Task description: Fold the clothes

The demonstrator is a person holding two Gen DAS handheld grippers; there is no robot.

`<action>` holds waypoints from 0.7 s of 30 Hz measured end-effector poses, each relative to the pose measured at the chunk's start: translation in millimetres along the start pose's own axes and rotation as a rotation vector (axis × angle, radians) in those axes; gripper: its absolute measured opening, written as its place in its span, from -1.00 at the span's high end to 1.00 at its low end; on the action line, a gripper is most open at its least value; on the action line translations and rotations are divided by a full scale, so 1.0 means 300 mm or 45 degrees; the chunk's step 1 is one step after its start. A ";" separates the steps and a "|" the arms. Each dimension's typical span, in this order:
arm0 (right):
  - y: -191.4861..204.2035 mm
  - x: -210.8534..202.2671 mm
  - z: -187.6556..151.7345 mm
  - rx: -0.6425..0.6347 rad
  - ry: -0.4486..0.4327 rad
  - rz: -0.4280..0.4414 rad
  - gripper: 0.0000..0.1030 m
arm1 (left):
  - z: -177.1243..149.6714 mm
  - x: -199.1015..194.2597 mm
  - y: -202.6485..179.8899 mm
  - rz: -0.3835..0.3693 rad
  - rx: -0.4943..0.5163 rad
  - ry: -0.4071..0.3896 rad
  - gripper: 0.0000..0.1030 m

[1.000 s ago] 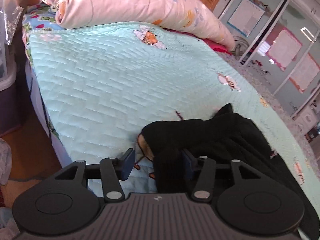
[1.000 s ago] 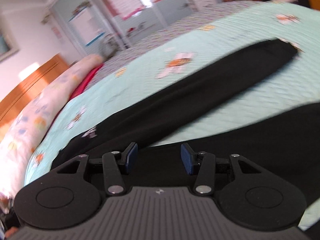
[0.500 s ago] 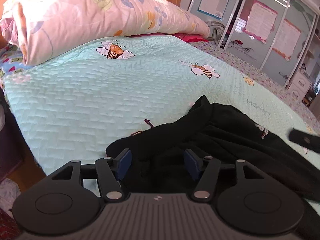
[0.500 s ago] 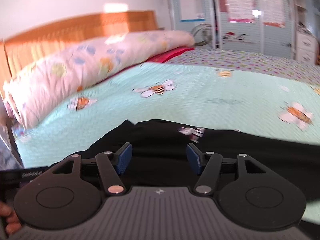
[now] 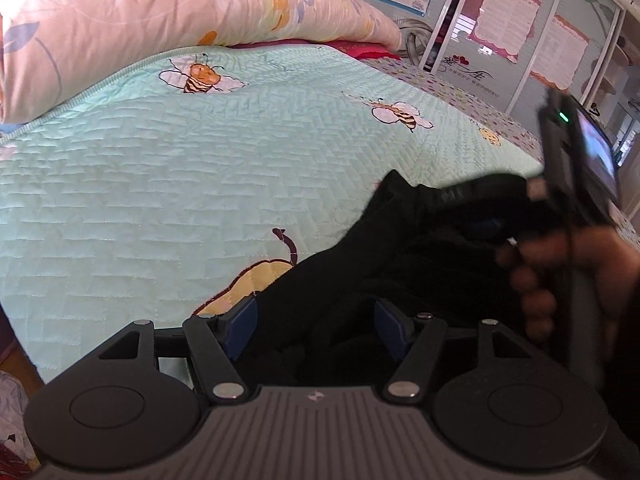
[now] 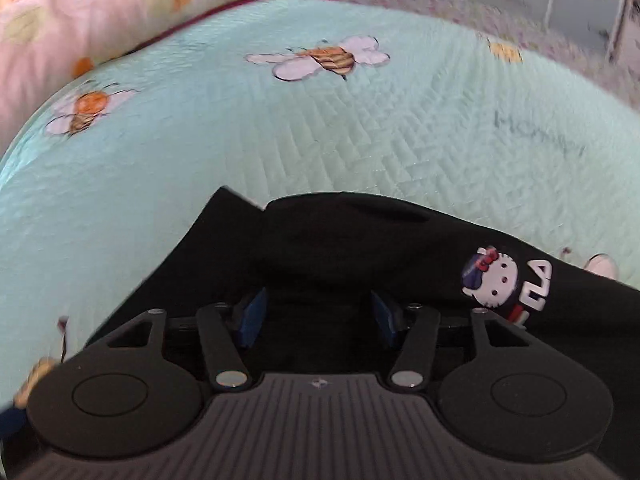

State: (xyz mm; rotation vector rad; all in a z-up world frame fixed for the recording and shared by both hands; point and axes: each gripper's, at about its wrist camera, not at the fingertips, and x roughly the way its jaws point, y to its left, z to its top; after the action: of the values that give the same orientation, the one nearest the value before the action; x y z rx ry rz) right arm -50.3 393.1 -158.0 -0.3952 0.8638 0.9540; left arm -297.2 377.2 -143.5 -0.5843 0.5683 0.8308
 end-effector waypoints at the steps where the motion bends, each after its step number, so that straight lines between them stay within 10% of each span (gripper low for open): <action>1: 0.002 0.021 0.026 0.026 0.001 -0.005 -0.08 | 0.001 0.006 0.000 -0.008 0.005 0.002 -0.31; 7: 0.022 0.027 0.135 0.084 -0.037 -0.021 0.07 | 0.008 0.019 -0.005 -0.023 0.018 0.009 -0.33; 14: -0.065 -0.198 -0.022 0.168 -0.247 0.045 0.07 | -0.001 -0.010 0.006 -0.033 -0.016 -0.008 -0.33; 21: -0.141 0.000 -0.043 0.208 -0.155 -0.042 0.02 | -0.026 -0.075 -0.022 -0.003 -0.009 -0.056 -0.33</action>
State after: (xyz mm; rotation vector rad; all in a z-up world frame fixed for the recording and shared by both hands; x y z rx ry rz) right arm -20.8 361.7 -168.8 -0.2084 0.8155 0.8610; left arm -305.9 357.1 -132.4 -0.5717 0.5251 0.8413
